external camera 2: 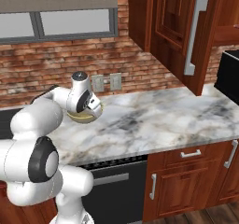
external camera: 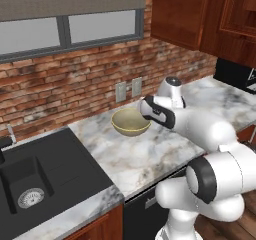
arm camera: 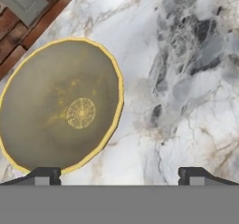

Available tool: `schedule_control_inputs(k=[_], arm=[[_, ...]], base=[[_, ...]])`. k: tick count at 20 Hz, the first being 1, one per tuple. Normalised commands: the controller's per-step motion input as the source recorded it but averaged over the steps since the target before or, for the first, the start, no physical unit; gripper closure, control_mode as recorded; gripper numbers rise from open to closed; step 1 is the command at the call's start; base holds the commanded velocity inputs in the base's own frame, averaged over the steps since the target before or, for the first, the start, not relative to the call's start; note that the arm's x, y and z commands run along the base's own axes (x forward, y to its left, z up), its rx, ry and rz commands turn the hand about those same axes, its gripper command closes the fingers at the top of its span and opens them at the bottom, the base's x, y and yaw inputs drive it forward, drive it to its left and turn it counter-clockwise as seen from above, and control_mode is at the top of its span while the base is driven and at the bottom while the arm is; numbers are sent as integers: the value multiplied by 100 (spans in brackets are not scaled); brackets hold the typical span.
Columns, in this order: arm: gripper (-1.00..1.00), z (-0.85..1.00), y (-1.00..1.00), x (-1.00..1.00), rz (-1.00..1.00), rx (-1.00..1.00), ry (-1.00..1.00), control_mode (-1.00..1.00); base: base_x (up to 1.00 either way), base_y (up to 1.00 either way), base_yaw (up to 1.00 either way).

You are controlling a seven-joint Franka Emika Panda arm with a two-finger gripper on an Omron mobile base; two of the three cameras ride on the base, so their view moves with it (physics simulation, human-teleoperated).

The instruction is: Pick the mug and place it in the sink. Pick the bowl and place it in the open cabinet and then close the cabinet.

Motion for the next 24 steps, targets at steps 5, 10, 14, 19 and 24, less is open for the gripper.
schedule_control_inputs(k=[5,10,14,19,24], arm=[[-100,-22,0,32,0,1,0,-100],[-100,-22,-2,28,0,3,0,-100],[-100,-21,0,26,0,6,0,-100],[-100,-29,0,29,0,5,0,-100],[-100,-33,0,26,0,5,1,-100]], base=[[0,0,0],[0,0,0],[0,0,0],[0,0,0],[0,0,0]])
